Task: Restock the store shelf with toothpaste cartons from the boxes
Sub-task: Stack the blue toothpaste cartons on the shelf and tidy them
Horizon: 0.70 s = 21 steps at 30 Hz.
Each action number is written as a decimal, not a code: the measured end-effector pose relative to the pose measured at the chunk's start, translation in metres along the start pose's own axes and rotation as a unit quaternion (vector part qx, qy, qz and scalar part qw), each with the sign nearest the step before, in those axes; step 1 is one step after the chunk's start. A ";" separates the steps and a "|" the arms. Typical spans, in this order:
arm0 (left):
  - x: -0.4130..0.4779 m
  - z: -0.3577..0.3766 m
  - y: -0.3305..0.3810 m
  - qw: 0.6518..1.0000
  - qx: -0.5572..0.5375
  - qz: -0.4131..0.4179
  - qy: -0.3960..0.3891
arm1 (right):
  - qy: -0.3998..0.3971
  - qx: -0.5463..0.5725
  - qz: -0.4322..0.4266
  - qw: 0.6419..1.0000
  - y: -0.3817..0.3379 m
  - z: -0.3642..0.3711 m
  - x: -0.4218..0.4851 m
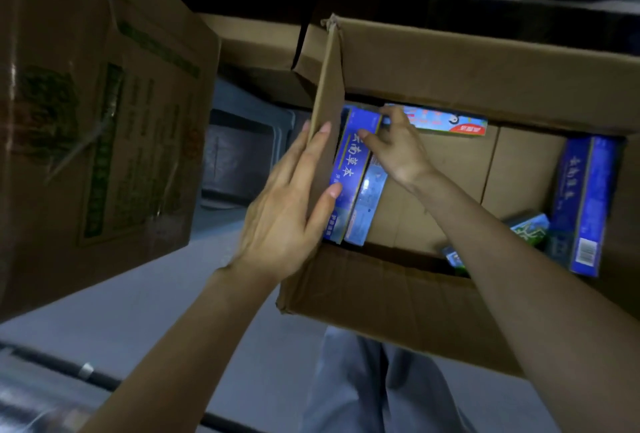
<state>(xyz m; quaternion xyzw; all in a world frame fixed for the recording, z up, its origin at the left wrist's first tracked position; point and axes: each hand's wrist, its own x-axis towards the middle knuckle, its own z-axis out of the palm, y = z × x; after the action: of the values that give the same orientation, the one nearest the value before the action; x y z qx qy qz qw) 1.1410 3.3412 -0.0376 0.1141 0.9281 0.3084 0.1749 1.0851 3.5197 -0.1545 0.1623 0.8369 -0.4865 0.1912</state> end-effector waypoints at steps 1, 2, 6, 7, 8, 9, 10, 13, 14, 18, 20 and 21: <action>0.000 0.000 0.000 1.000 -0.004 -0.003 -0.002 | 0.013 0.021 0.005 1.000 0.001 -0.003 -0.004; -0.001 0.000 0.000 1.000 -0.009 -0.006 -0.002 | 0.022 0.038 0.014 0.999 0.005 -0.006 -0.009; 0.000 0.001 0.000 1.000 -0.018 -0.005 0.006 | 0.034 0.086 0.046 0.995 0.028 -0.018 -0.024; 0.000 0.001 0.000 1.000 -0.018 -0.007 0.008 | 0.038 0.098 0.048 0.993 0.032 -0.021 -0.028; 0.000 0.001 0.000 1.000 -0.019 -0.009 0.008 | 0.044 0.107 0.047 0.992 0.035 -0.023 -0.032; 0.000 0.001 0.000 1.000 -0.020 -0.011 0.008 | 0.051 0.106 0.048 0.992 0.039 -0.024 -0.034; 0.000 0.001 0.000 1.000 -0.020 -0.013 0.008 | 0.054 0.092 0.052 0.993 0.042 -0.025 -0.037; 0.001 0.000 0.001 1.000 -0.020 -0.016 0.001 | 0.058 0.068 0.082 0.993 0.051 -0.032 -0.040; 0.001 0.000 0.002 1.000 -0.019 -0.018 -0.004 | 0.058 0.091 0.088 0.990 0.052 -0.036 -0.041; 0.000 -0.003 0.008 0.999 -0.023 -0.035 -0.016 | 0.034 0.208 0.114 0.971 0.039 -0.053 -0.058; -0.003 -0.003 0.015 0.998 -0.025 -0.051 -0.021 | 0.023 0.227 0.113 0.967 0.031 -0.061 -0.069; -0.004 -0.003 0.019 0.997 -0.028 -0.063 -0.024 | 0.024 0.237 0.108 0.965 0.026 -0.067 -0.074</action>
<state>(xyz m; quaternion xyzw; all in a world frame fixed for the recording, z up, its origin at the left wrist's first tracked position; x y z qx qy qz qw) 1.1458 3.3530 -0.0233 0.0582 0.9201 0.3194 0.2193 1.1513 3.5846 -0.1082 0.3037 0.6798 -0.6431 0.1789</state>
